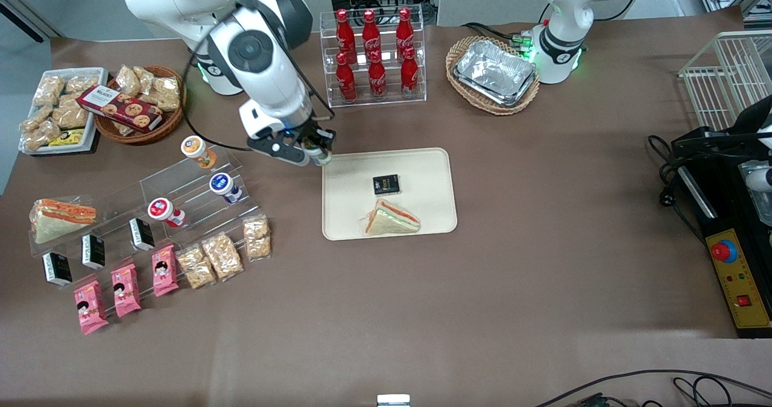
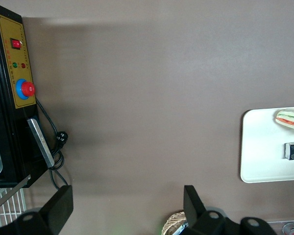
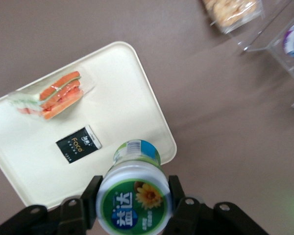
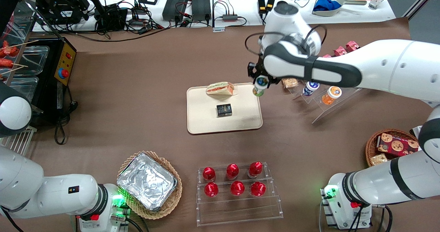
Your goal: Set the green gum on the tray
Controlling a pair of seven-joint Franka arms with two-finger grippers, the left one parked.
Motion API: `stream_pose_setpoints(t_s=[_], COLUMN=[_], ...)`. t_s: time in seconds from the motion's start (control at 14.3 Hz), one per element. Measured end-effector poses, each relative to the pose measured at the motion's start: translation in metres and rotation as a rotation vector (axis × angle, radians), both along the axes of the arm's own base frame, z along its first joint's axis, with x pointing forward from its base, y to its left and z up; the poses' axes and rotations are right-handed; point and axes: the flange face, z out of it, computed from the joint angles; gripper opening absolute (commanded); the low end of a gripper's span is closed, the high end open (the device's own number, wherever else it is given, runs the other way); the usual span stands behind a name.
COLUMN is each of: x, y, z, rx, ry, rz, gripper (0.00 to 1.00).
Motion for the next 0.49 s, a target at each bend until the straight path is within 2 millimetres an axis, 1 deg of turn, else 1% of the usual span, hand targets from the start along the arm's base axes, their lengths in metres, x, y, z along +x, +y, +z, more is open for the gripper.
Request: stream_pose_setpoints(t_s=[0.21, 0.49], x=[-0.011, -0.017], y=[0.005, 0.0], z=[-0.047, -0.098], rx=[0.004, 0.023], ry=[0.001, -0.011], rz=[0.012, 0.013], gripper=[0.07, 0.07])
